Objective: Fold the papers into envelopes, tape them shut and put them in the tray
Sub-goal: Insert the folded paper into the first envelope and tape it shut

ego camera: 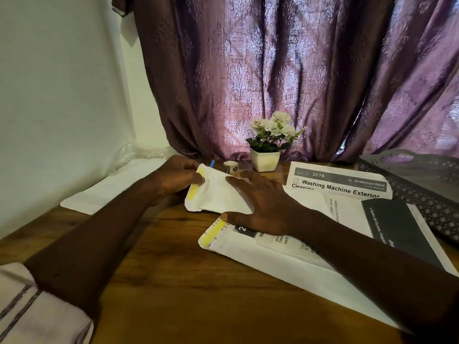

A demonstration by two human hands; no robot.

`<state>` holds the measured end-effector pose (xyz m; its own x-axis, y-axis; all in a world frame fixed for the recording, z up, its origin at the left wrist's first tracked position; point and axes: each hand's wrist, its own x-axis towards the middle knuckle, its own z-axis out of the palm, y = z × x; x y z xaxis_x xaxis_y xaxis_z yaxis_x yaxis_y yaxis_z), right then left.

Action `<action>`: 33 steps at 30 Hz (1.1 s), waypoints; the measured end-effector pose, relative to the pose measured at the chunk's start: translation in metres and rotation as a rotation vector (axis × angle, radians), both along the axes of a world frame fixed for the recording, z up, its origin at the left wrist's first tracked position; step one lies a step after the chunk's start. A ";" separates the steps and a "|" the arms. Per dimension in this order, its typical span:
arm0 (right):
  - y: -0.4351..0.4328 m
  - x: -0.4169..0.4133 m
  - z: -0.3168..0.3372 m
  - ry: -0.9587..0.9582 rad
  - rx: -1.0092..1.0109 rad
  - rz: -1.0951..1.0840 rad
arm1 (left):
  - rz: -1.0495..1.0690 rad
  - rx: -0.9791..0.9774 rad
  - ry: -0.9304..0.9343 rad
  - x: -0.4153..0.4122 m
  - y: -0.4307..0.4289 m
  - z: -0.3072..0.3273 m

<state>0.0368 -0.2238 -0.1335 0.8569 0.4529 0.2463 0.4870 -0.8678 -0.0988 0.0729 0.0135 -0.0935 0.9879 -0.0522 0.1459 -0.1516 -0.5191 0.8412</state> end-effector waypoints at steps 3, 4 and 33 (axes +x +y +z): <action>0.000 -0.001 0.004 0.043 -0.018 0.044 | -0.005 0.288 -0.090 -0.001 0.001 -0.004; 0.001 -0.002 0.005 0.045 -0.025 0.081 | 0.007 0.332 -0.117 -0.001 -0.001 -0.005; 0.000 0.006 0.004 -0.042 -0.077 -0.257 | -0.255 0.527 -0.085 0.003 0.003 -0.010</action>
